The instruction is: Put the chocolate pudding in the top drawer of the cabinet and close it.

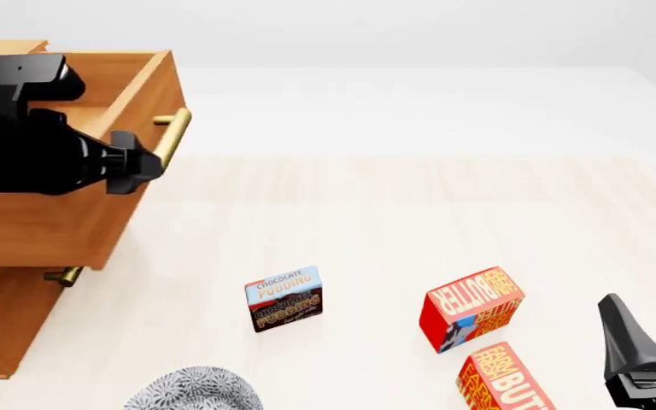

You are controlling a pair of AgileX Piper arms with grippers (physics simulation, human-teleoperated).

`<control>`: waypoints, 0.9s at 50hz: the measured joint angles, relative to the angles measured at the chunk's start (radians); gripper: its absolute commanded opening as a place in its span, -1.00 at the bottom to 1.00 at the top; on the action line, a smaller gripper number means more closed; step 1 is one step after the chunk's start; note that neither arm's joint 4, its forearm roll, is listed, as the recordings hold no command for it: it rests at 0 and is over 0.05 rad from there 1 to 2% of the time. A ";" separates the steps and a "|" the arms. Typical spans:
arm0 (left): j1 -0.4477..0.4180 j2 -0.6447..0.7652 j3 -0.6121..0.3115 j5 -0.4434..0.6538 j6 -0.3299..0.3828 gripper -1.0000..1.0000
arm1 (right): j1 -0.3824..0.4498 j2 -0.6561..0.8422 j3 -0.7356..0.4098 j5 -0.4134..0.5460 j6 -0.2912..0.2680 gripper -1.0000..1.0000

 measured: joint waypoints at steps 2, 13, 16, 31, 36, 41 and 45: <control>-0.012 0.003 0.000 -0.006 -0.006 1.00 | 0.000 0.000 0.000 0.000 0.000 1.00; -0.079 0.020 -0.006 -0.036 -0.035 1.00 | 0.000 0.000 0.000 0.000 0.000 1.00; -0.092 0.024 -0.007 -0.040 -0.044 1.00 | 0.000 0.000 0.000 0.000 0.000 1.00; -0.108 0.027 -0.010 -0.038 -0.064 1.00 | 0.000 0.000 0.000 0.000 0.000 1.00; -0.113 0.034 -0.017 -0.028 -0.059 1.00 | 0.000 0.000 0.000 0.000 0.000 1.00; -0.110 0.047 -0.031 -0.011 -0.039 1.00 | 0.000 0.000 0.000 0.000 0.000 1.00; -0.105 0.059 -0.048 0.010 -0.014 1.00 | 0.000 0.000 0.000 0.000 0.000 1.00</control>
